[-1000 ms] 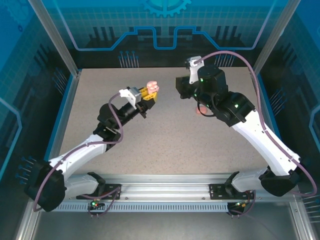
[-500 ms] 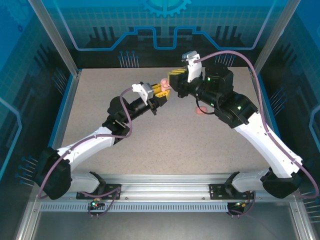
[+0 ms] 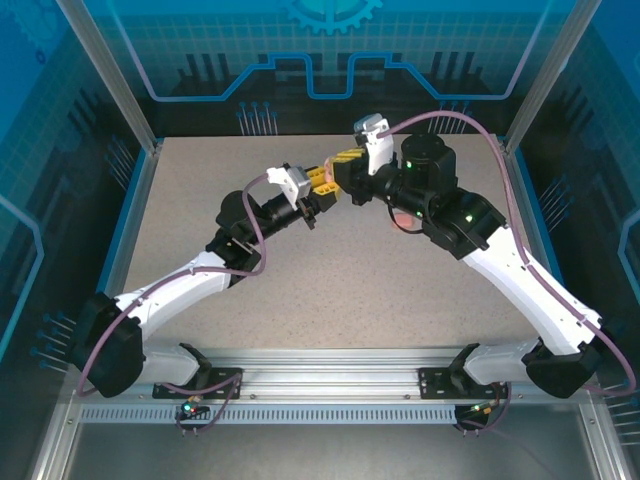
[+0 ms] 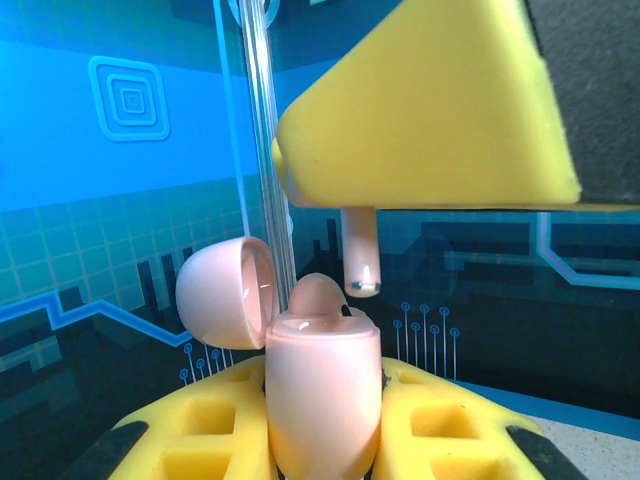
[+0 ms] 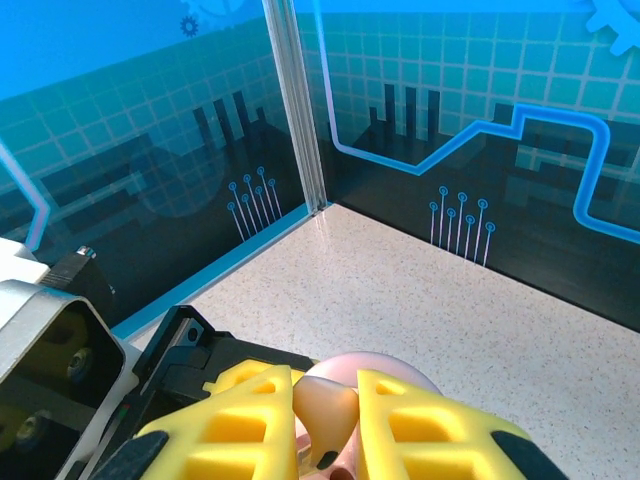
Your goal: Insert wireless bluetooth earbuds into charging case
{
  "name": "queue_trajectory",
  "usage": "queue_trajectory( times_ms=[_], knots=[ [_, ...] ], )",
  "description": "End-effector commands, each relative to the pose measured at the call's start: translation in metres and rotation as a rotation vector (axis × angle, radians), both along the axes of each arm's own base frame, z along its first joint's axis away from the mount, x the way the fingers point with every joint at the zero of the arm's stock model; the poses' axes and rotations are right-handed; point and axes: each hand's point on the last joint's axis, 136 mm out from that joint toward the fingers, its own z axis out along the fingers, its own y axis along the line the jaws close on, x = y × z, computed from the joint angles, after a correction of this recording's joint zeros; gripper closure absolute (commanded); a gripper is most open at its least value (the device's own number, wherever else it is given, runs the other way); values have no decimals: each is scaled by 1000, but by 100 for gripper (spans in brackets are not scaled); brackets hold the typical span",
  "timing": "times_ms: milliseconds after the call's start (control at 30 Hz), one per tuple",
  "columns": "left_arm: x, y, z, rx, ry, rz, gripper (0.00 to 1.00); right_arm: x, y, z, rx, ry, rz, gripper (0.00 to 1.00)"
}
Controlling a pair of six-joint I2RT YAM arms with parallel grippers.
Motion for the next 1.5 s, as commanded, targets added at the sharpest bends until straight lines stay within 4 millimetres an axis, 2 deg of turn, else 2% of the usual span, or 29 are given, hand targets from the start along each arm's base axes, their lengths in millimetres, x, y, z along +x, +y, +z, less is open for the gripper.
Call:
queue_trajectory(
  times_ms=[0, 333, 933, 1467],
  knots=[
    [-11, -1, 24, -13, -73, -25, 100, 2, -13, 13, 18, -48, -25, 82],
    [-14, 1, 27, -19, -82, -24, 100, 9, -17, 3, 9, -25, -42, 83],
    [-17, 2, 31, -21, -95, -17, 100, 10, -8, -16, -10, 30, -1, 84],
    [-14, 3, 31, -23, -88, -2, 100, -10, 14, -37, -78, 44, 179, 83]
  ],
)
